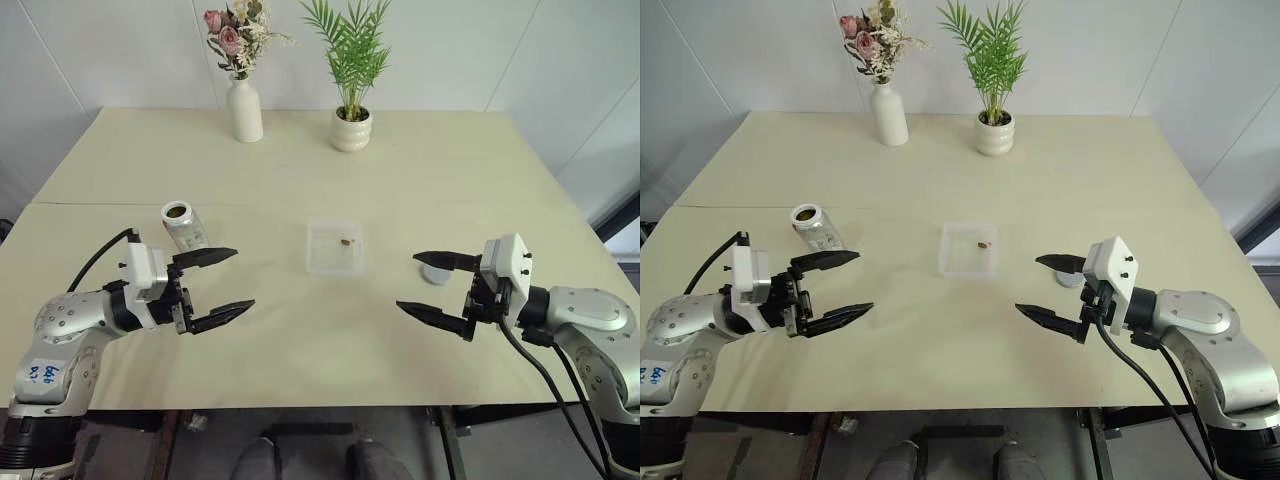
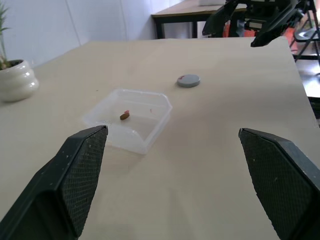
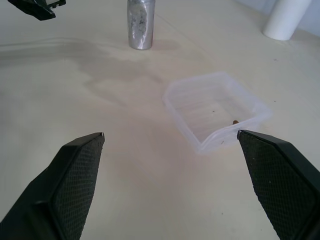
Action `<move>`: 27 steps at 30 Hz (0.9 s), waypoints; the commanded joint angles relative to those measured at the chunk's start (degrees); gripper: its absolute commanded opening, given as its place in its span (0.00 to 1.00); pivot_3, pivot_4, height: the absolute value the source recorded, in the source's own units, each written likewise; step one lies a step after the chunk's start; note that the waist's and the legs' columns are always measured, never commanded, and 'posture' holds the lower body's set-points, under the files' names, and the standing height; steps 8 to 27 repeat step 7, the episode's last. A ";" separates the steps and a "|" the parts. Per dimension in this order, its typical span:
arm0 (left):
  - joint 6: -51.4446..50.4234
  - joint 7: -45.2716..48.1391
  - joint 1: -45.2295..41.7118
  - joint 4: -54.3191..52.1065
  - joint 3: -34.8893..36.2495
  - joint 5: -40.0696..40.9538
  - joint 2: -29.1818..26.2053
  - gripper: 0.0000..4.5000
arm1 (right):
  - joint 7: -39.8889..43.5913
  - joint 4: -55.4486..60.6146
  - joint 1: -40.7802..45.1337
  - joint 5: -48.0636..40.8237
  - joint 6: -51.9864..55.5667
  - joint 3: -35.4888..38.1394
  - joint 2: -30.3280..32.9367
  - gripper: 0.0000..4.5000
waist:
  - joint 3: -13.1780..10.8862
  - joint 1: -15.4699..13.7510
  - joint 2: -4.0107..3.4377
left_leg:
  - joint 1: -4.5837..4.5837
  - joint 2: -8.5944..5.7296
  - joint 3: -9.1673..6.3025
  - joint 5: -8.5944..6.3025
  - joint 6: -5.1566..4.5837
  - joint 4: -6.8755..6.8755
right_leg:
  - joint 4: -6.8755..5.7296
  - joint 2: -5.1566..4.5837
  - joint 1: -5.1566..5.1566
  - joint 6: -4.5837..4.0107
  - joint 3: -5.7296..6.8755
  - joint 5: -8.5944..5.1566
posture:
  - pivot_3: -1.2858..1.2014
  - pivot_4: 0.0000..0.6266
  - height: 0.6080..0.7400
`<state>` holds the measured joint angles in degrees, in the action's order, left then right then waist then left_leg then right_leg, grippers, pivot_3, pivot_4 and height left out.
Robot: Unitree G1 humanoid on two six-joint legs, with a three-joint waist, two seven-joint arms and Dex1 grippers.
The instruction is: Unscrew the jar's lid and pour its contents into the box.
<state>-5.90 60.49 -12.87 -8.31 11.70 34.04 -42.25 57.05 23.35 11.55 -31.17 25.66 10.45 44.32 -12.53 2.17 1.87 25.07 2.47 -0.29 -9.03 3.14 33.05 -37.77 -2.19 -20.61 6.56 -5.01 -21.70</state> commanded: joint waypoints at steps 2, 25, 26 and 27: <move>1.26 3.30 0.58 2.31 1.81 -0.56 -1.44 0.99 | 0.09 3.22 -1.84 -1.57 -1.13 3.50 1.30 1.00 | 0.00 0.18 0.00 | -0.01 0.01 0.03 -0.03 -0.01 0.01 | 0.01 0.02 0.00 0.00 -0.03 0.00 | 0.52 0.24 1.00; 3.26 3.28 1.61 4.17 3.37 -2.24 -1.47 0.99 | 0.14 0.84 -0.71 -1.29 -1.92 3.95 1.76 1.00 | 0.00 0.54 0.00 | -0.04 0.09 0.05 -0.03 0.00 0.08 | -0.02 0.07 0.02 0.00 -0.06 0.00 | 0.52 0.24 1.00; 3.26 3.28 1.61 4.17 3.37 -2.24 -1.47 0.99 | 0.14 0.84 -0.71 -1.29 -1.92 3.95 1.76 1.00 | 0.00 0.54 0.00 | -0.04 0.09 0.05 -0.03 0.00 0.08 | -0.02 0.07 0.02 0.00 -0.06 0.00 | 0.52 0.24 1.00; 3.26 3.28 1.61 4.17 3.37 -2.24 -1.47 0.99 | 0.14 0.84 -0.71 -1.29 -1.92 3.95 1.76 1.00 | 0.00 0.54 0.00 | -0.04 0.09 0.05 -0.03 0.00 0.08 | -0.02 0.07 0.02 0.00 -0.06 0.00 | 0.52 0.24 1.00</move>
